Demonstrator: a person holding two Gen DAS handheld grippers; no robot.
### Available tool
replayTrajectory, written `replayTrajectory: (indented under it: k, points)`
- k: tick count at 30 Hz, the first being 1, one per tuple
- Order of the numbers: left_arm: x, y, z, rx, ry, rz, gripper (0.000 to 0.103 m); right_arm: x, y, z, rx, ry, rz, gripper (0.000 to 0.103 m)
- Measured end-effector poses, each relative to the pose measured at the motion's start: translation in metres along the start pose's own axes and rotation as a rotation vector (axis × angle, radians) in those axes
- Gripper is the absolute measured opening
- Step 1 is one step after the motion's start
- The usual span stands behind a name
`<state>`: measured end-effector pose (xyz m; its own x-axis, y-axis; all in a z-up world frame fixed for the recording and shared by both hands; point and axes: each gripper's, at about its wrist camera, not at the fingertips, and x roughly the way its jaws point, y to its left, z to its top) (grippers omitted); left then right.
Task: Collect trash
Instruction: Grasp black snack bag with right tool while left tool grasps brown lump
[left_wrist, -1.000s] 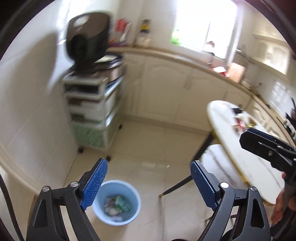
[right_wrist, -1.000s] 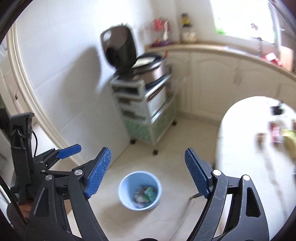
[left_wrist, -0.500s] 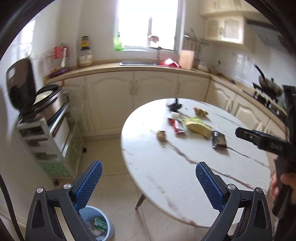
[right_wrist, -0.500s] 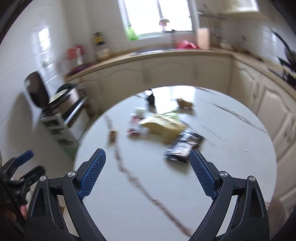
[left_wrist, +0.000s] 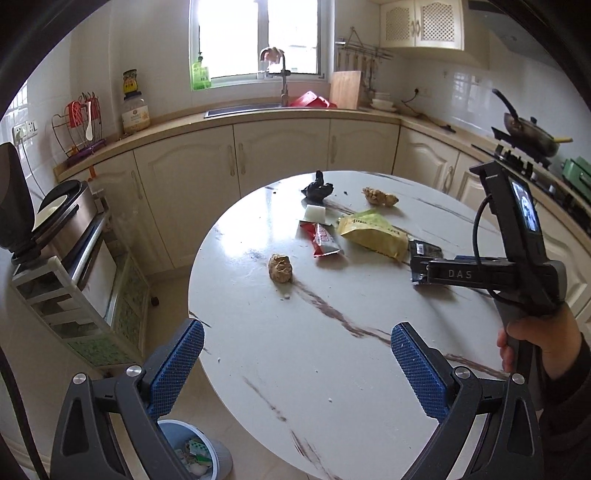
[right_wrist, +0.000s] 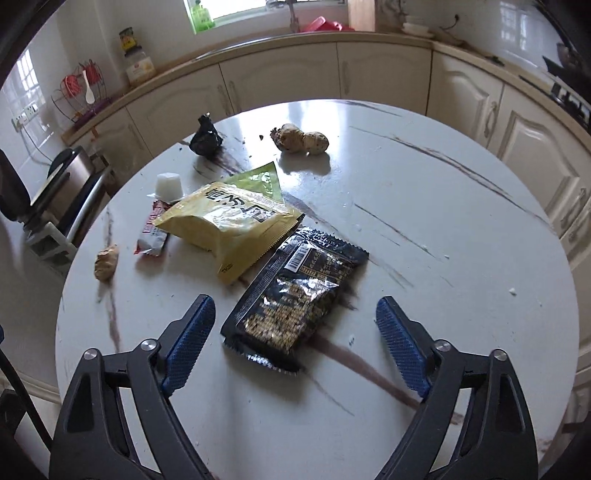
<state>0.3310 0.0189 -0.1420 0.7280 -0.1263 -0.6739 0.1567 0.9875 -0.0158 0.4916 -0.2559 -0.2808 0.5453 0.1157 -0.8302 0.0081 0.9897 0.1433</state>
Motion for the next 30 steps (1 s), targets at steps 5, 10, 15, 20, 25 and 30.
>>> replayTrajectory:
  k: [5,10,15,20,25,30]
  points:
    - [0.035,0.009,0.013,-0.023,0.032,0.022,0.1,0.003,0.004,0.003,-0.043,-0.001,-0.037,0.071]
    - [0.056,0.012,0.025,-0.029,0.039,0.038,0.1,0.002,0.007,-0.003,-0.161,-0.004,-0.069,0.064]
    - [0.065,0.016,0.025,-0.042,0.042,0.032,0.1,-0.007,0.004,-0.005,-0.235,0.002,-0.026,0.031]
    - [0.074,0.017,0.021,-0.028,0.057,0.033,0.1,-0.011,-0.001,-0.009,-0.269,-0.007,0.009,0.015]
    - [0.089,0.022,0.021,-0.042,0.078,-0.001,0.1,-0.017,-0.008,-0.009,-0.255,-0.028,0.078,0.007]
    - [0.114,0.03,0.03,-0.066,0.108,-0.027,0.1,-0.025,-0.015,-0.006,-0.226,-0.056,0.123,0.006]
